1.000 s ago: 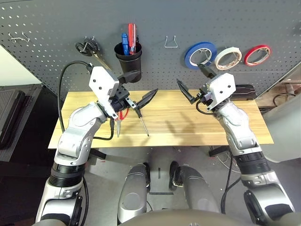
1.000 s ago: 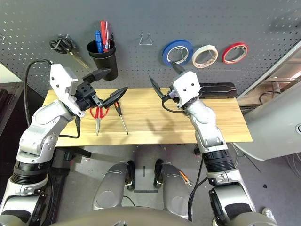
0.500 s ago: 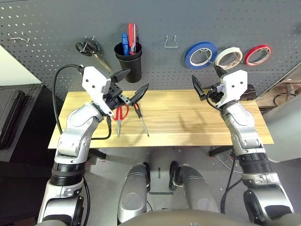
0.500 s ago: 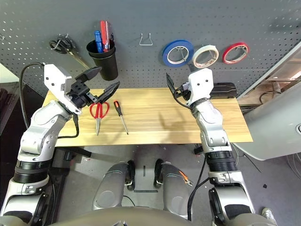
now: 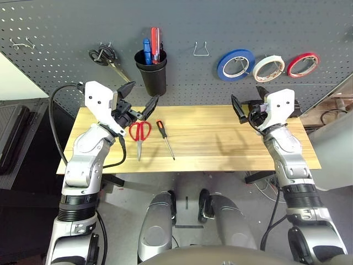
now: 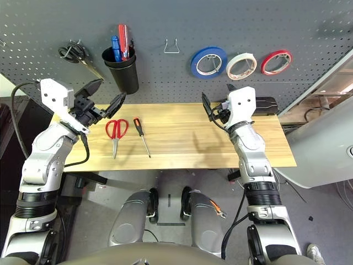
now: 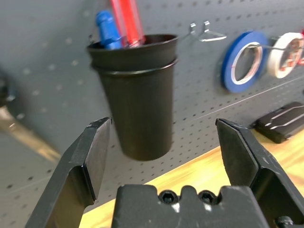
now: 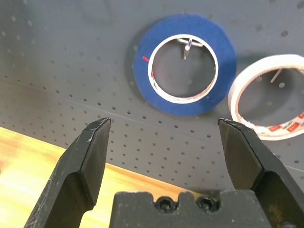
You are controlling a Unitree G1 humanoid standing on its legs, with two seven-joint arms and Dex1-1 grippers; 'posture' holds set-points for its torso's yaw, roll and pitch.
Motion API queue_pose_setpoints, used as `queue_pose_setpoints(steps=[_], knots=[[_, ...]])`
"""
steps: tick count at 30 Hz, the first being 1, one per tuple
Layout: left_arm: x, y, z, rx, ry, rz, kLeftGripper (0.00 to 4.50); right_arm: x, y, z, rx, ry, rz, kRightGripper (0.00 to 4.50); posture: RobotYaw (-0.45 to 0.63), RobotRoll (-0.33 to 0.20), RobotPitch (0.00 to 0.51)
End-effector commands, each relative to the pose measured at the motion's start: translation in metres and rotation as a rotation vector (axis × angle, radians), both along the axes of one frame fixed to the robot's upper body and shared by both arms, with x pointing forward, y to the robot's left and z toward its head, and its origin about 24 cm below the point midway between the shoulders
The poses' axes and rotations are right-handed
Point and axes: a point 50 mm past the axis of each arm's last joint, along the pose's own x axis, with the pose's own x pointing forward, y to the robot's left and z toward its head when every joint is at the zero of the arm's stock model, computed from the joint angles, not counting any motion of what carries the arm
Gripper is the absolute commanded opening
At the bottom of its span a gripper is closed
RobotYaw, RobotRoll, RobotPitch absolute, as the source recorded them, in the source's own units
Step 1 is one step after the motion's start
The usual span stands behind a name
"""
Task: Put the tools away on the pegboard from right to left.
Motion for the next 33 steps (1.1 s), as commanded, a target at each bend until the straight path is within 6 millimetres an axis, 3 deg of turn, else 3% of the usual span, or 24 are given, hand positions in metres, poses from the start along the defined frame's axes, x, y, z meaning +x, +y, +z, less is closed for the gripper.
queue_pose_setpoints(steps=[1,12,33], knots=[[0.0,0.007,-0.013,0.009,0.044,0.052,4.5,-0.004,-0.01,-0.016,0.0,0.07,-0.025,4.48,0.22,0.0,0.156],[0.006,0.029,-0.032,0.04,0.101,0.232,4.5,-0.011,-0.018,-0.03,-0.014,0.132,-0.027,4.48,0.21,0.0,0.156],[0.012,0.024,-0.04,0.028,0.117,0.262,4.5,-0.011,-0.016,-0.029,-0.022,0.107,-0.004,4.48,0.21,0.0,0.145]])
